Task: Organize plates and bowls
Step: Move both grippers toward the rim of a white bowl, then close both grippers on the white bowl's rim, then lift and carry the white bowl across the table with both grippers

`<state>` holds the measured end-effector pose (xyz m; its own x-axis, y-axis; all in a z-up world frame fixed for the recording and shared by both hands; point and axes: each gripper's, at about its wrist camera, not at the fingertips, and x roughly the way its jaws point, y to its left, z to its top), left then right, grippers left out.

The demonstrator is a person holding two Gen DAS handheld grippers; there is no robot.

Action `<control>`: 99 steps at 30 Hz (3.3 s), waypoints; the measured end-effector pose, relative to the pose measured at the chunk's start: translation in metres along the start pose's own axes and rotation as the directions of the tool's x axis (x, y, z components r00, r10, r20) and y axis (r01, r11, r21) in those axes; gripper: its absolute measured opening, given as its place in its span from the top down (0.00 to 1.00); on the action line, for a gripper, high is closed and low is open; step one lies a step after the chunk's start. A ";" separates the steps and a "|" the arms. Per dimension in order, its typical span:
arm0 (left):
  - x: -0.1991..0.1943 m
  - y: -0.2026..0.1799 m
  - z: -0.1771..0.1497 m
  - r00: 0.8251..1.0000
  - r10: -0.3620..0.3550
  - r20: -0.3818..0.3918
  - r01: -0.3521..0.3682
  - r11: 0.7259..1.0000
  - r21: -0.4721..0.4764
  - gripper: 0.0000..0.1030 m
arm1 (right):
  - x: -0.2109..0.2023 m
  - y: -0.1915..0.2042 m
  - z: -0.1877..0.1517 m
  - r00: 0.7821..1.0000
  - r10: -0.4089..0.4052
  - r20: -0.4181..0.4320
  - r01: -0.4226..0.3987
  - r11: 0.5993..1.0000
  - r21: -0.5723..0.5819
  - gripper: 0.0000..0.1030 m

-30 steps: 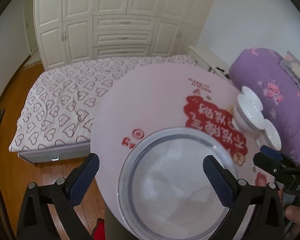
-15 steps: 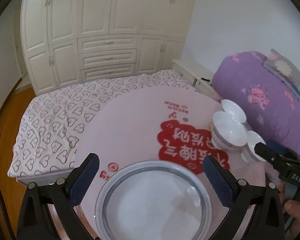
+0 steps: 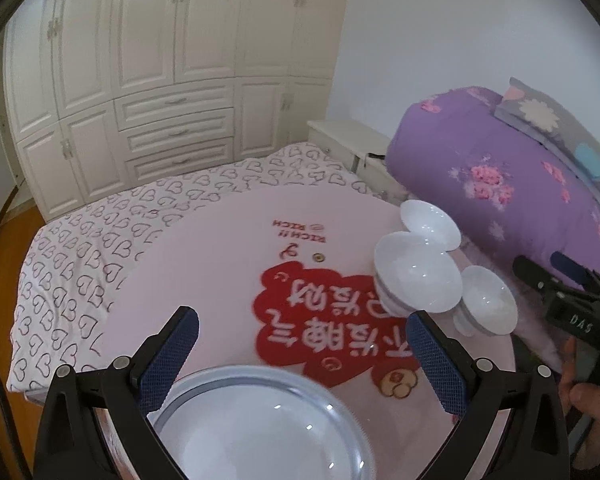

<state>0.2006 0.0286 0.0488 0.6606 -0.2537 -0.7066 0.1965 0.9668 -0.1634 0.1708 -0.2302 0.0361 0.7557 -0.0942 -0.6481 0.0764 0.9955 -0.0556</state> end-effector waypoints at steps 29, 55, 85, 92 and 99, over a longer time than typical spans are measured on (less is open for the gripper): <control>0.109 -0.059 0.027 0.997 0.010 -0.075 -0.009 1.000 0.015 0.01 | 0.094 -0.029 0.016 0.984 0.009 -0.175 -0.015 0.999 -0.029 0.00; 0.179 -0.070 0.028 0.982 0.032 -0.187 -0.036 0.999 -0.015 0.01 | 0.144 -0.022 0.008 0.902 0.241 -0.358 -0.265 0.964 -0.018 0.24; 0.206 -0.071 0.033 0.961 -0.095 -0.259 0.074 0.993 -0.089 0.89 | 0.150 -0.006 0.010 0.880 0.265 -0.393 -0.279 0.960 0.024 0.90; 0.201 -0.059 0.032 0.962 -0.095 -0.257 0.069 0.992 -0.109 0.89 | 0.152 0.005 0.009 0.877 0.265 -0.401 -0.283 0.959 0.016 0.90; 0.204 -0.060 0.034 0.962 -0.074 -0.264 0.052 0.995 -0.091 0.89 | 0.164 0.012 -0.001 0.858 0.258 -0.444 -0.284 0.959 0.009 0.90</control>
<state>0.3485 -0.0828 -0.0623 0.4298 -0.3074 -0.8490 0.1635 0.9512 -0.2616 0.2951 -0.2333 -0.0715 0.3798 0.1793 -0.9075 -0.1354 0.9812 0.1372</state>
